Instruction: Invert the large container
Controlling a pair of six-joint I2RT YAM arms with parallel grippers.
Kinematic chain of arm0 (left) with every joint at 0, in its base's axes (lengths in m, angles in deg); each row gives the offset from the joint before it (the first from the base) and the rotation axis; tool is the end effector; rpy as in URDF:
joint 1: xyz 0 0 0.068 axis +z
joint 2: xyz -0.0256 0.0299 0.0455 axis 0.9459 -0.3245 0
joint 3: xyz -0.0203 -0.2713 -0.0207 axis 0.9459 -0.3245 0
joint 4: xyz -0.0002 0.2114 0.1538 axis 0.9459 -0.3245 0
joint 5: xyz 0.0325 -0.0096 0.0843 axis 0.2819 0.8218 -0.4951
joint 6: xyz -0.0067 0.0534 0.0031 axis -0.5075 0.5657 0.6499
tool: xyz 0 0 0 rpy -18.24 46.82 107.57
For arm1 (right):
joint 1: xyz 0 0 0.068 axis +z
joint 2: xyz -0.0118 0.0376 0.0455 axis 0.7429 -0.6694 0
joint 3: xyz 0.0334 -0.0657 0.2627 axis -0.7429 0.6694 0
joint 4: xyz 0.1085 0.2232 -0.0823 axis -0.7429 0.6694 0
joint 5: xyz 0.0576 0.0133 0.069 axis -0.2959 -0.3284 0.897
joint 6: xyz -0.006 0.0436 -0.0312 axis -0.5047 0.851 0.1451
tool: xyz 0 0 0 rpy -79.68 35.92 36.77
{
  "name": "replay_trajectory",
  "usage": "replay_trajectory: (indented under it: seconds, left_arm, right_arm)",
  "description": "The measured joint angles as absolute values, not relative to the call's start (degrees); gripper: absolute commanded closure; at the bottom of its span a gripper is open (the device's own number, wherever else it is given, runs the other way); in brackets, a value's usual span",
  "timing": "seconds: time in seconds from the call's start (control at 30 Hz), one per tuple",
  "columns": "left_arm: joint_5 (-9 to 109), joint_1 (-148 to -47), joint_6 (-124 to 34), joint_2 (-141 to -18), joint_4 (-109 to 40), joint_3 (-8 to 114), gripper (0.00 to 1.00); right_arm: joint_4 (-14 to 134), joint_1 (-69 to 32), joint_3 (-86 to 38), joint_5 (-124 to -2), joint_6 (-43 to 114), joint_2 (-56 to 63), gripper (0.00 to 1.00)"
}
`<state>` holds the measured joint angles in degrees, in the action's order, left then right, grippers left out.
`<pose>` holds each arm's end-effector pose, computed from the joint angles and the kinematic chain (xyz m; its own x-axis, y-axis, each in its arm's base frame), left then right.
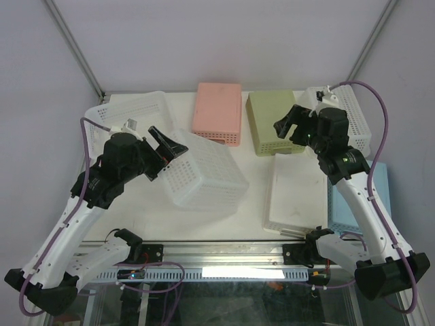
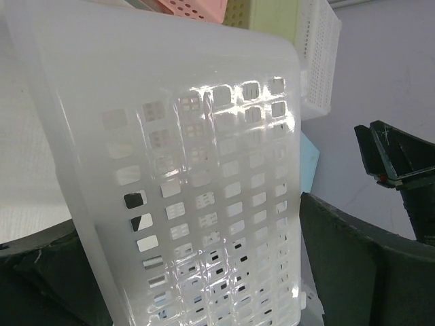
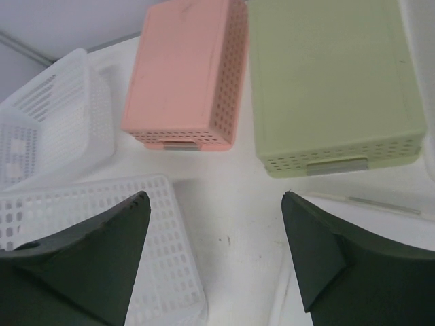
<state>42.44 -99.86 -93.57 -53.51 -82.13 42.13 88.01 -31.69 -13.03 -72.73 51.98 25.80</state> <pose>0.1442 -0.0798 0.3641 -0.6648 -0.6286 -0.4037 -0.1760 0.6569 -0.7331 0.2116 0.0607 0.3811 -0.4430 0.2825 -0.8508 -0.0827 0.9321 0.3526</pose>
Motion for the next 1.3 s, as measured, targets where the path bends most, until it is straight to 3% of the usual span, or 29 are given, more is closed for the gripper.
replay_trajectory:
  seconds: [0.23, 0.43, 0.97, 1.3]
  left_arm:
    - [43.1, -99.8, -85.8, -52.9, -83.7, 45.3, 0.01]
    - [47.4, -99.8, -80.1, -53.3, -83.4, 46.4, 0.01]
    - [47.6, -99.8, -70.7, -55.9, -81.0, 49.0, 0.01]
    - [42.2, -99.8, -69.9, -59.1, -81.5, 51.7, 0.01]
  right_arm:
    - [76.4, -29.9, -7.6, -49.3, 54.3, 25.6, 0.18]
    - [72.8, -17.9, -6.8, -38.5, 54.3, 19.7, 0.19]
    - [76.5, -17.3, 0.1, -46.3, 57.2, 15.8, 0.19]
    - [72.0, -19.8, -0.4, -44.9, 60.3, 14.8, 0.31]
